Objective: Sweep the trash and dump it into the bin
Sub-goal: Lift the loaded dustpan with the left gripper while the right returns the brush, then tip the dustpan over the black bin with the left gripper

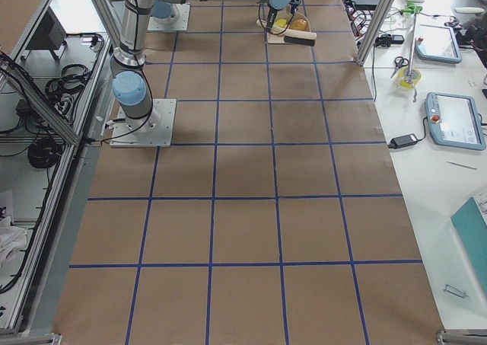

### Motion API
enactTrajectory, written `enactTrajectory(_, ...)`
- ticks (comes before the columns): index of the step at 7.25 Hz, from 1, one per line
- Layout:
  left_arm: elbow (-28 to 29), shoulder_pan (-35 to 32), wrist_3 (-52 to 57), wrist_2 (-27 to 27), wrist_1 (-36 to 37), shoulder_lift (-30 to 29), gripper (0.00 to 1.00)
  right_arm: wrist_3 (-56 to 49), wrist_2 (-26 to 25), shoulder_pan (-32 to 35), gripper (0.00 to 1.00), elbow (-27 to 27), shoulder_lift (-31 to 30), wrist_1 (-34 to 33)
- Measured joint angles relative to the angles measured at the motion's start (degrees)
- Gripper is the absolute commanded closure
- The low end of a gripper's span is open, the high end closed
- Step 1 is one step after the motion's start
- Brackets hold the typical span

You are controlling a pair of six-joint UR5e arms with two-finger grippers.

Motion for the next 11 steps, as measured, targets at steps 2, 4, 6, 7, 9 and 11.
enactTrajectory(2, 0.12, 0.99, 0.03, -3.73, -2.92, 2.24, 1.00, -14.91, -5.70, -10.79, 1.00, 3.33, -6.33, 5.71)
enactTrajectory(4, 1.54, 4.11, 1.28, -5.52, -10.91, 6.47, 1.00, -27.20, -11.52, -20.53, 1.00, 8.12, -8.32, 5.86)
enactTrajectory(6, 5.26, 10.92, 6.43, -7.41, -22.04, 10.59, 1.00, -36.97, -13.55, -27.32, 1.00, 12.00, -8.11, 1.84)
enactTrajectory(7, 7.59, 15.57, 8.12, -8.18, -27.83, 12.03, 1.00, -39.87, -14.29, -29.01, 1.00, 13.15, -7.68, 0.13)
enactTrajectory(9, 13.12, 26.10, 13.03, -7.80, -37.40, 13.54, 1.00, -43.65, -16.05, -31.76, 1.00, 14.11, -5.70, -2.04)
enactTrajectory(11, 17.69, 35.37, 22.18, -3.70, -40.66, 13.51, 1.00, -45.16, -16.27, -33.70, 1.00, 14.23, -3.30, -4.19)
